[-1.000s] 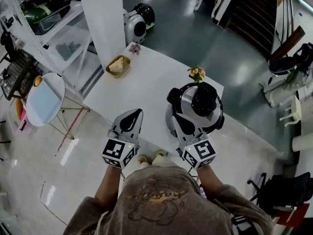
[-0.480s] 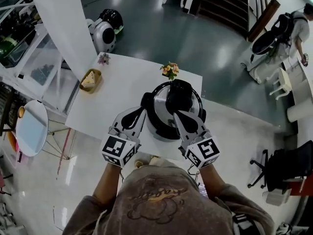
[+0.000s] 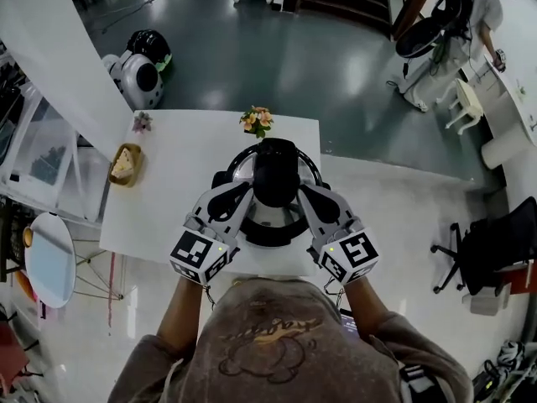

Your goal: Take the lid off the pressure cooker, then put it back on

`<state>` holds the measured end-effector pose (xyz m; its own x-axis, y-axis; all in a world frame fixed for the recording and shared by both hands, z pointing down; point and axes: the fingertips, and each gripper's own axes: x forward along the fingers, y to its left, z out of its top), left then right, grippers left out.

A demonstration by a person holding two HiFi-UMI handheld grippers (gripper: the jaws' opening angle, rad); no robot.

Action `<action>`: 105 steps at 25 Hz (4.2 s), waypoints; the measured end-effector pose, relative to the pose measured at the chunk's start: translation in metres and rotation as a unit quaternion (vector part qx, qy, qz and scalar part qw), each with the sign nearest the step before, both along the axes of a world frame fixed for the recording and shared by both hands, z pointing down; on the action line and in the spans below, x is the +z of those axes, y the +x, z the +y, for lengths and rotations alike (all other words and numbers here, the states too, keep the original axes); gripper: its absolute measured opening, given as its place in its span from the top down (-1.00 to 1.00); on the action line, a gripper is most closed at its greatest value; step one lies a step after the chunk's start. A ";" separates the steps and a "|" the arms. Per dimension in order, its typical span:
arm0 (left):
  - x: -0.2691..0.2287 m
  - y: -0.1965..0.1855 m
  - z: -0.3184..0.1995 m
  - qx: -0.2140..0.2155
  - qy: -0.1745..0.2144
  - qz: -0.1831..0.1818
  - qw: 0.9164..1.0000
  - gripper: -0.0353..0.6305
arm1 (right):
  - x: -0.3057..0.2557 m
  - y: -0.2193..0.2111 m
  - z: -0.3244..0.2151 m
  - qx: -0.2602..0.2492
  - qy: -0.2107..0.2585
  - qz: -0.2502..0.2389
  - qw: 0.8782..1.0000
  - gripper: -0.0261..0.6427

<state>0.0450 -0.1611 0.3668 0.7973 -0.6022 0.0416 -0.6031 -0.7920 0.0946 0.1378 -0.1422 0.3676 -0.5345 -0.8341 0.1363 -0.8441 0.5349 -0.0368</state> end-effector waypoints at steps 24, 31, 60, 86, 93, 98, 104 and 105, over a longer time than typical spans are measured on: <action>0.039 0.041 -0.021 0.179 -0.019 -0.088 0.980 0.04 | 0.046 -0.008 -0.028 -0.160 -0.066 0.038 0.984 0.03; 0.045 0.049 -0.019 0.205 -0.014 -0.132 0.970 0.05 | 0.049 -0.010 -0.032 -0.177 -0.069 0.085 0.978 0.08; 0.046 0.059 -0.021 0.253 -0.016 -0.152 0.955 0.08 | 0.057 -0.019 -0.035 -0.207 -0.100 0.126 0.965 0.14; 0.051 0.055 -0.031 0.431 0.010 -0.153 0.889 0.09 | 0.058 -0.025 -0.039 -0.008 -0.130 0.118 0.984 0.14; 0.050 0.057 -0.030 0.479 0.023 -0.149 0.865 0.09 | 0.058 -0.024 -0.036 0.051 -0.129 0.105 0.985 0.14; 0.049 0.058 -0.029 0.505 0.031 -0.146 0.850 0.09 | 0.057 -0.025 -0.034 0.087 -0.128 0.101 0.983 0.14; 0.049 0.059 -0.030 0.509 0.033 -0.144 0.848 0.09 | 0.057 -0.024 -0.035 0.097 -0.131 0.108 0.981 0.14; 0.049 0.059 -0.030 0.507 0.033 -0.145 0.849 0.09 | 0.057 -0.024 -0.035 0.096 -0.132 0.110 0.980 0.14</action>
<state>0.1036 -0.1909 0.4157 0.8688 0.3796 0.3179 0.4024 -0.9154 -0.0065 0.1142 -0.1771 0.4245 -0.3042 -0.8372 0.4545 -0.9316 0.3611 0.0417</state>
